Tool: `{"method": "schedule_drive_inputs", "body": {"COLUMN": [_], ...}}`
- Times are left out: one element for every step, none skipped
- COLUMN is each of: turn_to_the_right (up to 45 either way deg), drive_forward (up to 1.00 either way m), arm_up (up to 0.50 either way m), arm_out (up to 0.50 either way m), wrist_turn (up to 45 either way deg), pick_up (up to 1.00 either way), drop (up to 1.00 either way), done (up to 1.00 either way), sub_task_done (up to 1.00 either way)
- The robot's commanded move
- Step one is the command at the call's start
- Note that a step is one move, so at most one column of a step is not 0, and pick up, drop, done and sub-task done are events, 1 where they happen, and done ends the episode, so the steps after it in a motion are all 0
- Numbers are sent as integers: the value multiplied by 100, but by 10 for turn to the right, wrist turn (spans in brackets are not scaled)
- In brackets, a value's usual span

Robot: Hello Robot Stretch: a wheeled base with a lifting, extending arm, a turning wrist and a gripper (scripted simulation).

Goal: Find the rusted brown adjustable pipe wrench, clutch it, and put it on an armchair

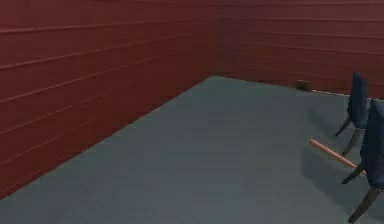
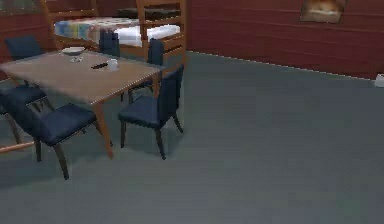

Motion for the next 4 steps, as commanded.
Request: {"method": "schedule_drive_inputs", "body": {"turn_to_the_right": [-450, -450, -240, 0], "drive_forward": [0, 0, 0, 100], "arm_up": [0, 0, 0, 0], "arm_out": [0, 0, 0, 0], "wrist_turn": [0, 0, 0, 0], "pick_up": [0, 0, 0, 0], "drop": [0, 0, 0, 0], "done": [0, 0, 0, 0], "sub_task_done": [0, 0, 0, 0]}}
